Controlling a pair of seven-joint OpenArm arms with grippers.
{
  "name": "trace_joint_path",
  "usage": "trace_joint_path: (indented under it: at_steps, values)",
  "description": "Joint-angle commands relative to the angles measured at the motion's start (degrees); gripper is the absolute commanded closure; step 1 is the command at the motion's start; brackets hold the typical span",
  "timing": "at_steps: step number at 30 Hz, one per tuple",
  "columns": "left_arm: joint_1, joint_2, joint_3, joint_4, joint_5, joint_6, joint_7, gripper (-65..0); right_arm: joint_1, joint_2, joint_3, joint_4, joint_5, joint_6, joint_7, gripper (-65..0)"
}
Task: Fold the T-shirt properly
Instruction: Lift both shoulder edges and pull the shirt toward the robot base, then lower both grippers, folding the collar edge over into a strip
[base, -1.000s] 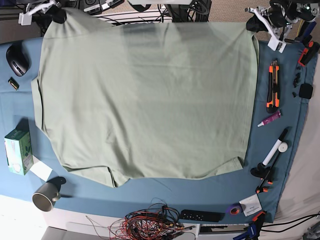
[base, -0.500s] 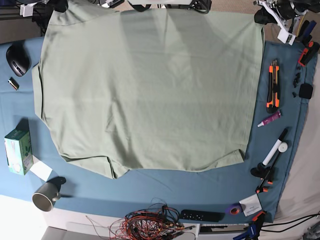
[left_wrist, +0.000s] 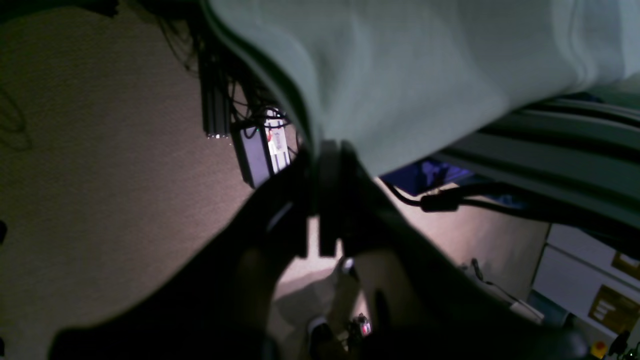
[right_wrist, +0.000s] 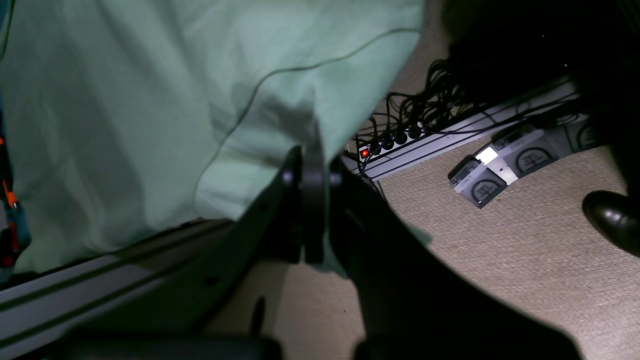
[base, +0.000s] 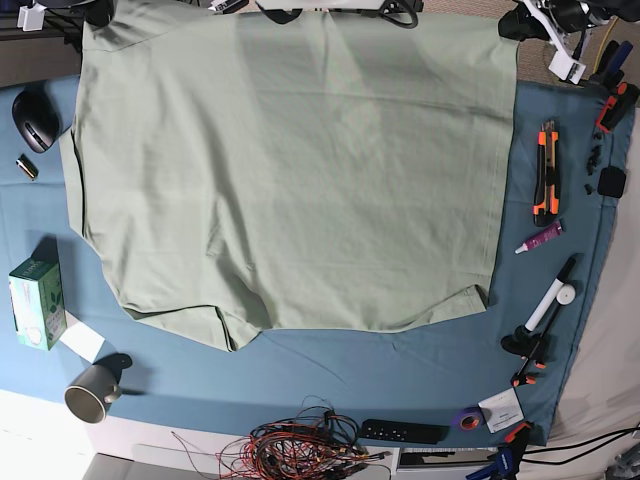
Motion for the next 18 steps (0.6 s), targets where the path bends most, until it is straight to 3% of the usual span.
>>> trace_joint_path:
  at_steps: [1, 5, 11, 18]
  values:
    - [0.0, -0.6, -0.6, 0.8, -1.3, -0.5, -0.9, 0.0, -1.2, 0.7, 0.9, 0.7, 2.4, 0.1, 0.4, 0.0]
    - [-2.7, -0.6, -0.6, 0.8, -3.7, -2.0, -1.0, 0.0, 0.8, 0.7, 0.9, 0.7, 6.8, 0.1, -1.6, 0.0]
    - [-7.7, -0.6, -0.4, 0.8, -3.8, -2.0, -1.4, 0.0, 7.4, 0.6, 0.8, 0.7, 7.0, 0.1, -1.7, 0.0]
    - [-13.7, -0.6, 2.8, 0.7, 1.5, -1.3, -5.4, 0.0, 17.3, 0.5, -2.6, 0.6, 1.6, 0.1, -0.3, 0.0]
